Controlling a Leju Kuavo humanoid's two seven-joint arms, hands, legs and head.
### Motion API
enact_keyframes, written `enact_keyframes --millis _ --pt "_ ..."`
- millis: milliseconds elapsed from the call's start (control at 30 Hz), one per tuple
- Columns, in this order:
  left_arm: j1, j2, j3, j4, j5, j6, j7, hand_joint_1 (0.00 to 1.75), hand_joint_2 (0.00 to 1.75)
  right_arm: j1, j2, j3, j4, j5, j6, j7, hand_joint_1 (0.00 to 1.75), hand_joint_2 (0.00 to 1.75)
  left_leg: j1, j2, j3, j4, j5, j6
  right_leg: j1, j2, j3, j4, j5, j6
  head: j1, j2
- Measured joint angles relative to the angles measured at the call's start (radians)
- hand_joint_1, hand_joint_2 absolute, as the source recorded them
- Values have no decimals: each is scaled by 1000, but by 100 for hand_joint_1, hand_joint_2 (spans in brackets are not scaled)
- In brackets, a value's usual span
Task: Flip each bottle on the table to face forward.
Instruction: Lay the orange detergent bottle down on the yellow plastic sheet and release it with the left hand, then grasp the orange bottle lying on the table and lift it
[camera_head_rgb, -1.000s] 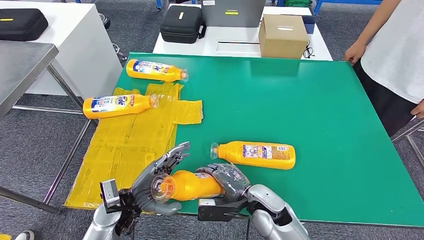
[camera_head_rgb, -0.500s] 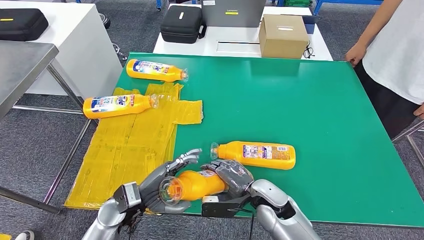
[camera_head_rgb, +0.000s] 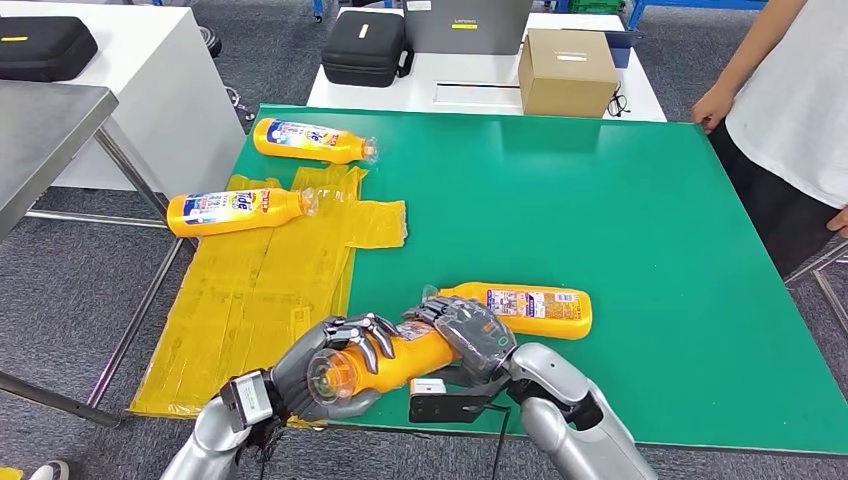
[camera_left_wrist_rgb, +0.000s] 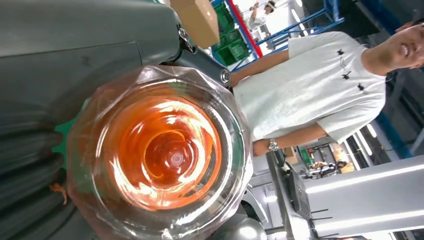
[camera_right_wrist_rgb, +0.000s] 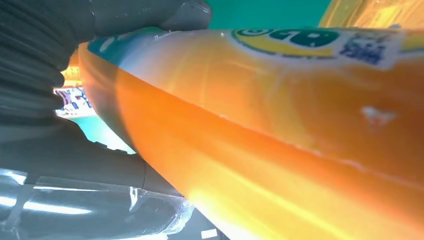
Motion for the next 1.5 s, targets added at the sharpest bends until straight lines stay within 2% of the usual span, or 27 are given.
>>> enact_keyframes --millis 233,433,600,700,800,900,1000,1267,1500 --pt "53 -3 39 -103 -34 94 -68 175 175 -7 5 -14 -29 3 0 0 0 175 0 0 0 0 0 0 0 0 -1 0 0 0 0 0" --pt "101 -15 101 -227 -142 253 -76 175 175 -5 5 -40 -47 6 -12 11 0 175 0 0 0 0 0 0 0 0 -1 0 0 0 0 0" --pt "123 -19 124 -286 -172 288 -76 175 175 -4 5 -52 -54 8 -15 16 0 175 0 0 0 0 0 0 0 0 -1 0 0 0 0 0" --pt "131 -21 130 -305 -247 364 -63 175 175 -3 5 -55 -55 13 -24 22 0 175 0 0 0 0 0 0 0 0 -1 0 0 0 0 0" --pt "137 -27 131 -323 -403 507 9 175 175 8 5 -67 -57 20 -45 28 0 175 0 0 0 0 0 0 0 0 -1 0 0 0 0 0" --pt "135 -32 132 -325 -584 643 126 175 175 25 5 -85 -59 25 -65 26 0 175 0 0 0 0 0 0 0 0 -1 0 0 0 0 0" --pt "114 -35 144 -298 -737 725 242 175 175 38 10 -103 -63 30 -75 20 0 175 0 0 0 0 0 0 0 0 -1 0 0 0 0 0" --pt "-19 -31 191 -93 -1038 822 445 175 175 88 40 -147 -92 39 -82 13 0 175 0 0 0 0 0 0 0 0 -1 0 0 0 0 0" --pt "-169 -21 209 144 -1081 820 474 175 175 106 50 -156 -97 40 -81 11 0 175 0 0 0 0 0 0 0 0 -1 0 0 0 0 0"
